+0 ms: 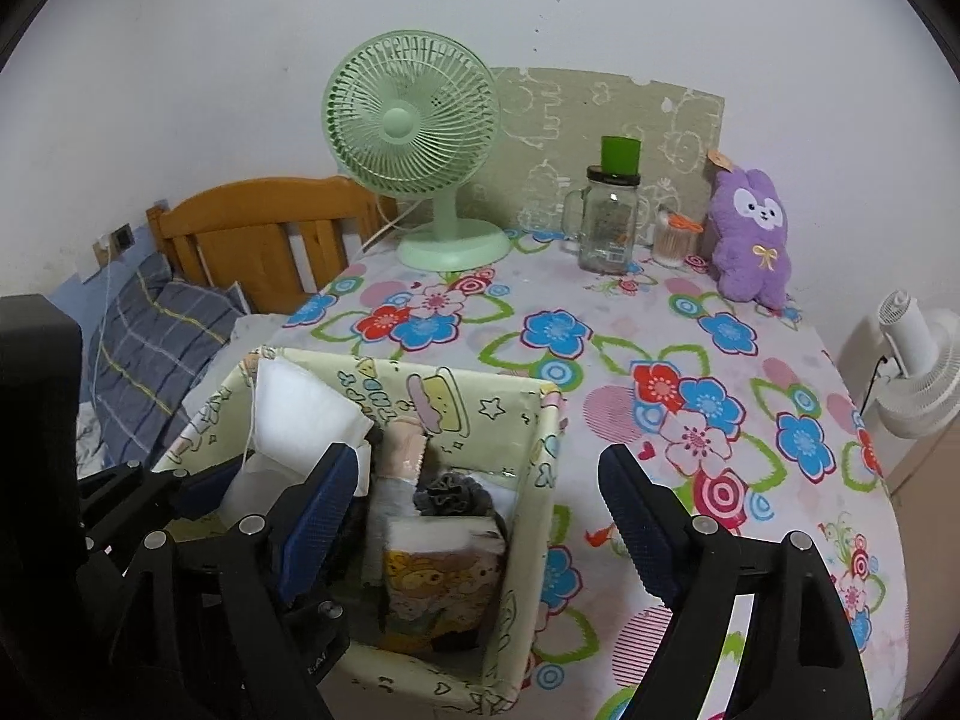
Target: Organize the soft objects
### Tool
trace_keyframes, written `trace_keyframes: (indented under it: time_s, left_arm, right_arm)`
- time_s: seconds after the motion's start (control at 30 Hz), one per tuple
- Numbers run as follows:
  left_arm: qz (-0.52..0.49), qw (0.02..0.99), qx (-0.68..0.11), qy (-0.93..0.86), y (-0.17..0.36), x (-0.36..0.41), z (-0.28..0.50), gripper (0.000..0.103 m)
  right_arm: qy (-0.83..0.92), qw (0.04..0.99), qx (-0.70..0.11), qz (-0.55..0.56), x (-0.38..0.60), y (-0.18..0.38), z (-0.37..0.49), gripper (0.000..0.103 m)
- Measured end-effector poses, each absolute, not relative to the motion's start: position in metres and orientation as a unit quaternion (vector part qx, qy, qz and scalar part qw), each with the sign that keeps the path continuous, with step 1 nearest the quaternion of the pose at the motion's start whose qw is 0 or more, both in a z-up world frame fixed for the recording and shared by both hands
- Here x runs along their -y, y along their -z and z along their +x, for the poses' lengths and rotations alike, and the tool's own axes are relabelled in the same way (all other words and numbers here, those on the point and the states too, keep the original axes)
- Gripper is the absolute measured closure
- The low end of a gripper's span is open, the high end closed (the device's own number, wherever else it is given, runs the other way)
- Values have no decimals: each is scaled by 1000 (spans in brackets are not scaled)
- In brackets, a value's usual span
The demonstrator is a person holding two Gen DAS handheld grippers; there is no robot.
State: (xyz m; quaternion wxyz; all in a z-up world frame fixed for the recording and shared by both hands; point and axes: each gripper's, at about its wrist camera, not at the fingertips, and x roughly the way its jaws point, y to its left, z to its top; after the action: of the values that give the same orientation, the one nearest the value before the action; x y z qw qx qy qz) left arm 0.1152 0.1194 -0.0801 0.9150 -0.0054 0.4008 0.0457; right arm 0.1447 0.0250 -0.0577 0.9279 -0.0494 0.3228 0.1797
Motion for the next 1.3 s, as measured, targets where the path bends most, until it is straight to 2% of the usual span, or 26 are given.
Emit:
trace_keyframes:
  time_s: [0.23, 0.33, 0.4, 0.8, 1.3]
  left_arm:
    - [-6, 914, -404, -34, 85, -109, 126, 48]
    - [-5, 912, -407, -47, 89, -107, 130, 40]
    - [-11, 909, -411, -62, 91, -110, 132, 31]
    - [-3, 914, -397, -86, 81, -109, 120, 11]
    - [11, 930, -361, -70, 51, -90, 98, 8]
  right_arm:
    - [-160, 927, -336, -48, -16, 65, 154, 18]
    - [-156, 925, -343, -44, -12, 69, 159, 18]
    - [-156, 924, -347, -43, -11, 71, 161, 18]
    - [-163, 923, -347, -30, 0, 70, 158, 18]
    - [-164, 934, -318, -17, 20, 45, 134, 18]
